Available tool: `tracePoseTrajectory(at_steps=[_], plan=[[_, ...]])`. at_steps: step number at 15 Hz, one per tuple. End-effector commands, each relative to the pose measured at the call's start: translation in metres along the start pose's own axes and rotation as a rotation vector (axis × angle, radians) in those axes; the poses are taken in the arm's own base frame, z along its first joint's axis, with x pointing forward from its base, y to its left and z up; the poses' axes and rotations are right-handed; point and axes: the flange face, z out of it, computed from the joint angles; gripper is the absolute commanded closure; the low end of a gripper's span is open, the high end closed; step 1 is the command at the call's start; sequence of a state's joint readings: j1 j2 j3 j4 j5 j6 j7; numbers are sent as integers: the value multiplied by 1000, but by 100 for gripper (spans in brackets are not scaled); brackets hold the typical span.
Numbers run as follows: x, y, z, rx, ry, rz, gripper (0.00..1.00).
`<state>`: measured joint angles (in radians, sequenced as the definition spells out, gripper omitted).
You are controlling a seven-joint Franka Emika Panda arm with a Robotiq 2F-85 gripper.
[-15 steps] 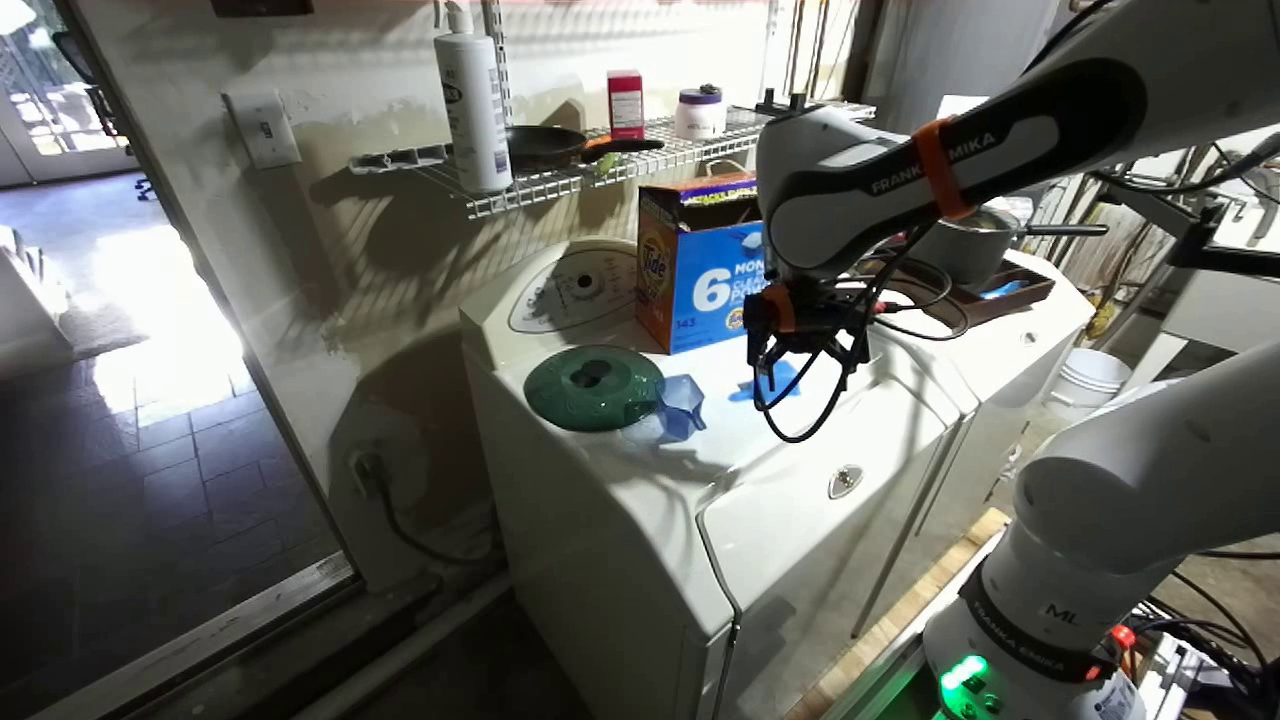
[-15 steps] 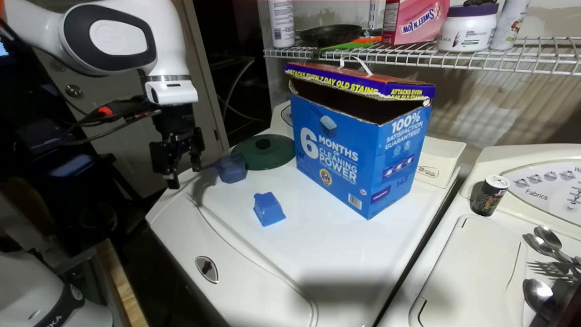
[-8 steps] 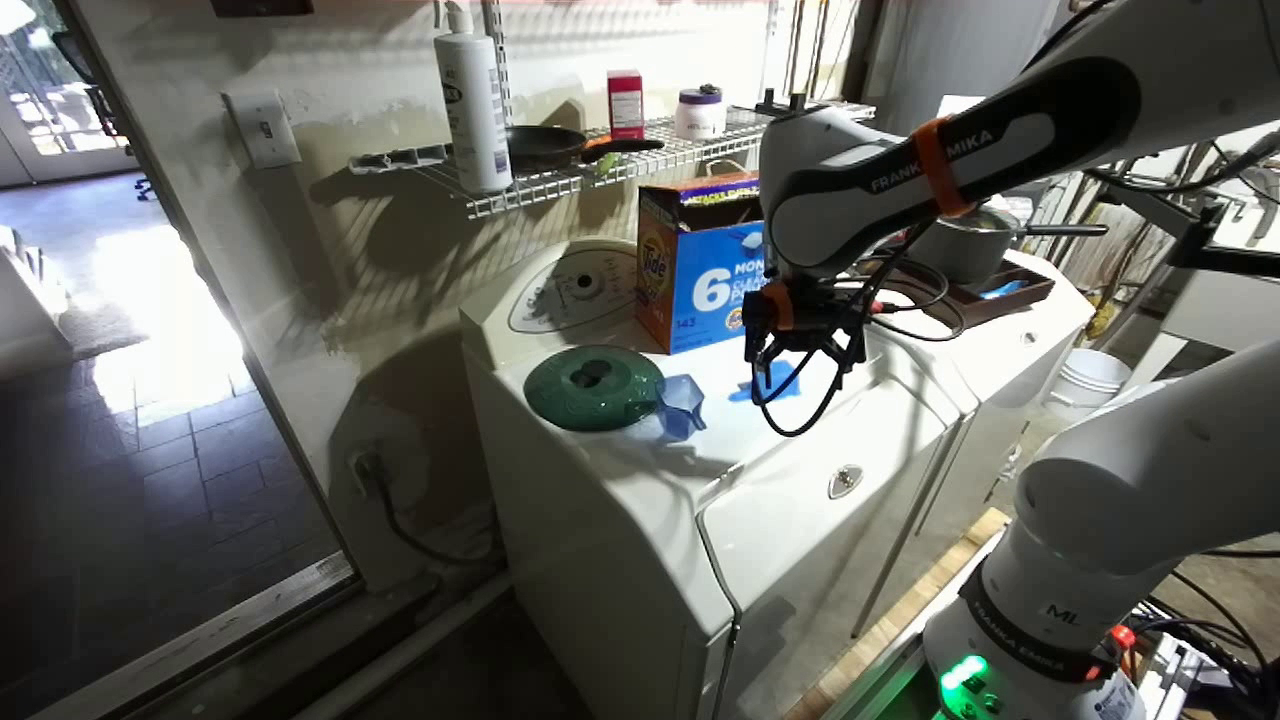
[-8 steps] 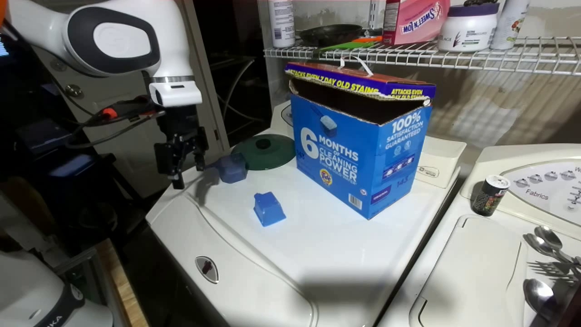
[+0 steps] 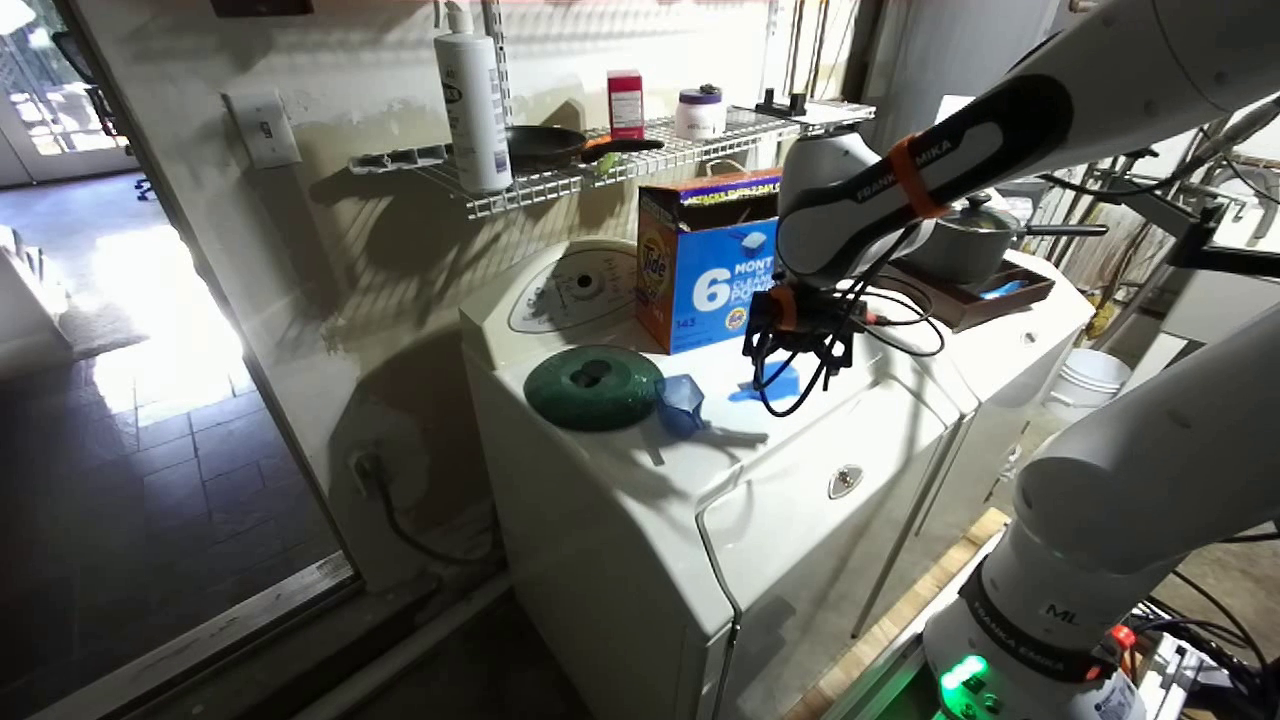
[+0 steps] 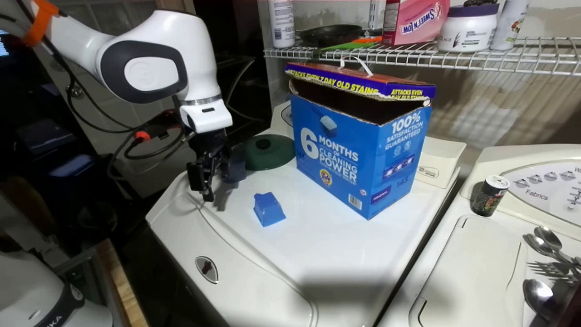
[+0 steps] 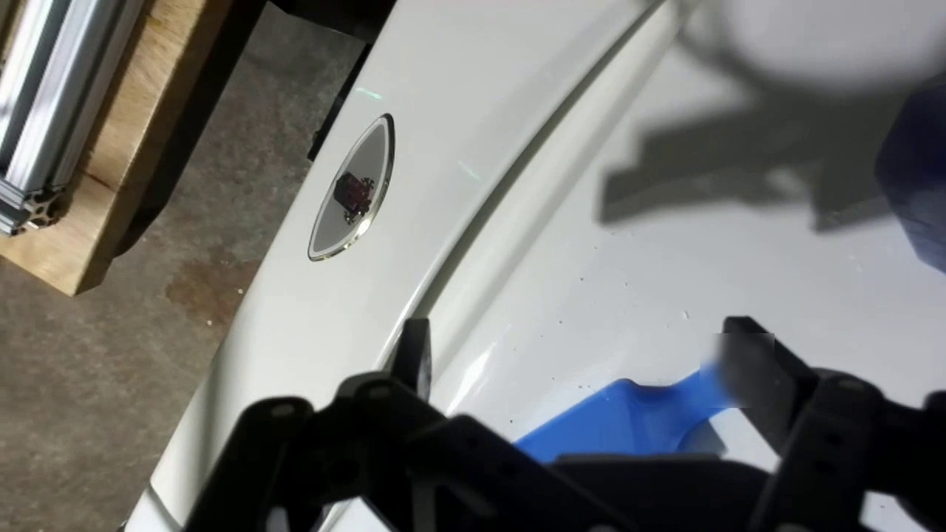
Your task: Pick up the measuring cup on the right and hang it on the box.
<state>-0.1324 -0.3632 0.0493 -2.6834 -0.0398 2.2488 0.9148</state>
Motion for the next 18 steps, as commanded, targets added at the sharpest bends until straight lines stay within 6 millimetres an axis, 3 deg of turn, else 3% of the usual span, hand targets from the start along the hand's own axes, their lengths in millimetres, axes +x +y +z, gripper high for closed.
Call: tracePoseTrajectory(at_steps=[1, 5, 12, 18], plan=[[13, 4, 22, -22, -61, -22, 0], [27, 9, 29, -42, -23, -9, 0], [49, 7, 14, 46, 185, 1, 0], [47, 9, 11, 53, 163, -4, 0]])
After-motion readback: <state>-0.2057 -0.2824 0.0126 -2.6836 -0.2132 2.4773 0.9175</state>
